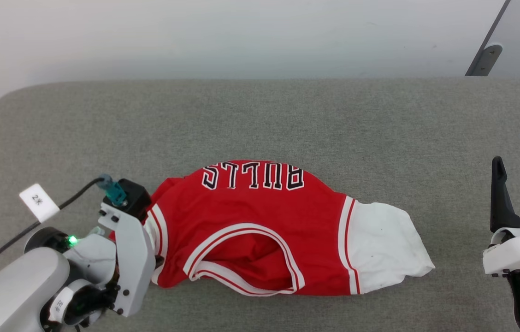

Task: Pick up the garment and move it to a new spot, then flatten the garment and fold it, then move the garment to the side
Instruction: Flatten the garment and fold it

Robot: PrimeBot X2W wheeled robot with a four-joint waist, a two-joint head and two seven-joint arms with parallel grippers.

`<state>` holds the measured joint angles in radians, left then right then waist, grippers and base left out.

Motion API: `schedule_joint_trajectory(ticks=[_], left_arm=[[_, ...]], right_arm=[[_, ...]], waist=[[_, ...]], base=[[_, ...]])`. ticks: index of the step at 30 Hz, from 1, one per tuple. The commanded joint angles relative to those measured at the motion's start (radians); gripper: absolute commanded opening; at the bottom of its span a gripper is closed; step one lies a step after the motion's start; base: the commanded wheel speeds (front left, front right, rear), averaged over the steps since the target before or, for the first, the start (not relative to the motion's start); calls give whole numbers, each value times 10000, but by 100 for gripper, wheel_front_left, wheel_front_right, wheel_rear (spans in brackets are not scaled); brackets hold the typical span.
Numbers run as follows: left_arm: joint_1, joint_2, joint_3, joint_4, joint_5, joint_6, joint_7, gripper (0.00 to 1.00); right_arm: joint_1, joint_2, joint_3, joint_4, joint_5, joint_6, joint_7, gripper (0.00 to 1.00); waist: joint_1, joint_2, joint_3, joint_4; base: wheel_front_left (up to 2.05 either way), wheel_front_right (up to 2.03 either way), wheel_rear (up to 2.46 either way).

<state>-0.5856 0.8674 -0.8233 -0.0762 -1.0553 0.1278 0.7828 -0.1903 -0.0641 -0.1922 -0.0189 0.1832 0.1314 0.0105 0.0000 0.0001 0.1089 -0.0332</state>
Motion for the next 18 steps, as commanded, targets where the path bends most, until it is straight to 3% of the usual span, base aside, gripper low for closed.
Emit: schedule_joint_trajectory(ticks=[1, 10, 11, 13, 16, 17, 18], left_arm=[[-39, -12, -37, 85, 116, -30, -61, 0], [-257, 558, 178, 406, 643, -8, -464, 0], [-270, 642, 197, 459, 716, -16, -519, 19], [-244, 721, 225, 622, 673, -100, -545, 45], [-186, 731, 186, 834, 574, -267, -524, 52], [-180, 712, 166, 914, 551, -294, -513, 79], [-153, 632, 165, 998, 460, -336, -507, 86]], right_arm=[[64, -18, -15, -11, 47, -15, 31, 100], [158, 5, -68, -63, 76, -15, 20, 100], [177, 5, -78, -65, 79, -15, 19, 100], [184, 11, -76, -62, 79, -15, 10, 100], [120, 21, -38, -61, 65, -15, 34, 100], [105, 25, -22, -66, 66, -15, 43, 100], [98, 24, -8, -71, 64, -15, 54, 100]], waist=[[0, -1, 8, -17], [0, -1, 72, -31], [0, -1, 75, -22], [0, -1, 74, 1], [0, -1, 80, 27], [0, -1, 84, 30], [0, -1, 87, 38]], base=[[0, 0, 0], [0, 0, 0], [0, 0, 0], [0, 0, 0], [0, 0, 0], [0, 0, 0], [0, 0, 0]])
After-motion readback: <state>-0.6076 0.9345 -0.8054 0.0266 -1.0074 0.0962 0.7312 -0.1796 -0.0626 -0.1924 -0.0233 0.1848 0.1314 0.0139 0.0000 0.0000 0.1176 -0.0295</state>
